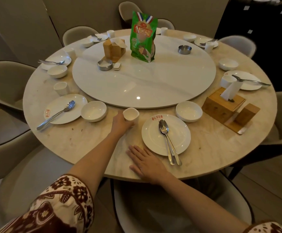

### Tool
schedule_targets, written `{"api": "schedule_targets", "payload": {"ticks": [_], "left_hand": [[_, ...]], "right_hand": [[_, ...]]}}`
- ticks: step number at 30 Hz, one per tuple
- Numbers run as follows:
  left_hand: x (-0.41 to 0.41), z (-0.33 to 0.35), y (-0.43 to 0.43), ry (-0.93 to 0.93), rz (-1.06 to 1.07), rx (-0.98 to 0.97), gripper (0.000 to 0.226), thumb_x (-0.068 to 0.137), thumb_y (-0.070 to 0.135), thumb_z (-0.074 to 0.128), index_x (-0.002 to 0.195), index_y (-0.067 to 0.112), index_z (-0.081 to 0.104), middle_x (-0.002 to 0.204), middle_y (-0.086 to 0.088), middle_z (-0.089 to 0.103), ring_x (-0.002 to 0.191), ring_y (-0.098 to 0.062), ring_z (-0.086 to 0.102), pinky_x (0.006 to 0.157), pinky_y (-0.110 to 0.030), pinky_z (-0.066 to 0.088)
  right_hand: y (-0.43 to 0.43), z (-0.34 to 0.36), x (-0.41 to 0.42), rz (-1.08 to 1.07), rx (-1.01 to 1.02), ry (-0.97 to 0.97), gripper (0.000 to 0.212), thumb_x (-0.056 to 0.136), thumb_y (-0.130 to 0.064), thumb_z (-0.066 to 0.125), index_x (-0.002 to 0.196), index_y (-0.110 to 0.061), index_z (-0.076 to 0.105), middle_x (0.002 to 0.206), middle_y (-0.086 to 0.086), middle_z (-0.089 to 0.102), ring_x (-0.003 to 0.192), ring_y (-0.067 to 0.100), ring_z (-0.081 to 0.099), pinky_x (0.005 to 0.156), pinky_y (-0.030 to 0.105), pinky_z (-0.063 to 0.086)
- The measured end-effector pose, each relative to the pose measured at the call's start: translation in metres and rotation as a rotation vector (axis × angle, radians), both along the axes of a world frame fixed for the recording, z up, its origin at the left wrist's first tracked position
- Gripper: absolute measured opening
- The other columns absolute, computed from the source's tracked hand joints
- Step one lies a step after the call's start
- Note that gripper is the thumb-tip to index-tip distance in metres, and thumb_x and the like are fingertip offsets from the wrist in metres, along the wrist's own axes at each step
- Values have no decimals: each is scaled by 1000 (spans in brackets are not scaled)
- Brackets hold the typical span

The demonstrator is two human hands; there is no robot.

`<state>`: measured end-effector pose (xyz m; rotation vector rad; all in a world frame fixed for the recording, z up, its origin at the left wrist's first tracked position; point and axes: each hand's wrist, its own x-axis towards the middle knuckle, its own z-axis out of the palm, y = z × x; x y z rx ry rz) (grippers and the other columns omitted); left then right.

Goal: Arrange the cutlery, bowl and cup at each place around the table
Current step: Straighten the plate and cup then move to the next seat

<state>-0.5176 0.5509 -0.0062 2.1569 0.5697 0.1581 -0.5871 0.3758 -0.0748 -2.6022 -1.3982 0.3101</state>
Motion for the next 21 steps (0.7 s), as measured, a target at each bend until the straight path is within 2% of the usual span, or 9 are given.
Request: {"api": "schedule_targets", "payload": {"ticks": [4, 7, 12, 15, 17, 21], "left_hand": [[12, -2, -14, -13, 26, -29, 60, 70, 18, 80, 119, 4, 49, 114, -10, 61, 105, -25, 58, 75, -28, 42], [19, -7, -25, -27, 64, -51, 63, 67, 19, 81, 117, 2, 46, 115, -13, 59, 106, -28, 58, 74, -29, 43], [23, -12, -39, -61, 102, -33, 70, 65, 27, 86, 115, 1, 44, 116, -17, 58, 108, -31, 57, 83, -34, 47], [22, -14, -47, -80, 123, -16, 72, 67, 28, 85, 119, 2, 42, 118, -18, 57, 109, -32, 56, 83, -31, 44], [20, -14, -51, -88, 140, -12, 71, 69, 28, 84, 119, 2, 41, 119, -19, 56, 110, -33, 56, 81, -28, 41], [19, -15, -56, -81, 156, -19, 72, 69, 29, 84, 118, 2, 39, 118, -20, 56, 109, -35, 57, 83, -33, 45]], "right_hand": [[1, 1, 0, -11, 16, 17, 73, 90, -58, -4, 155, -25, -1, 162, -6, -9, 148, 11, -15, 118, 35, -12], [1, 1, 1, -16, 20, 23, 72, 91, -58, -3, 155, -25, 0, 162, -6, -9, 148, 11, -15, 118, 34, -12], [1, -8, 2, -32, 43, 15, 72, 92, -59, -2, 155, -24, 4, 162, -5, -2, 149, 11, -11, 121, 38, -5], [1, -11, 3, -30, 60, 8, 74, 92, -59, -1, 154, -21, 9, 162, -3, 2, 148, 12, -9, 121, 40, -5], [0, -9, 4, -26, 58, 9, 71, 95, -58, 2, 154, -20, 9, 163, -2, 3, 148, 11, -11, 120, 39, -10], [0, -7, 5, -14, 35, -6, 62, 102, -51, 17, 155, -20, 10, 163, -1, 3, 149, 12, -10, 119, 35, -13]]}}
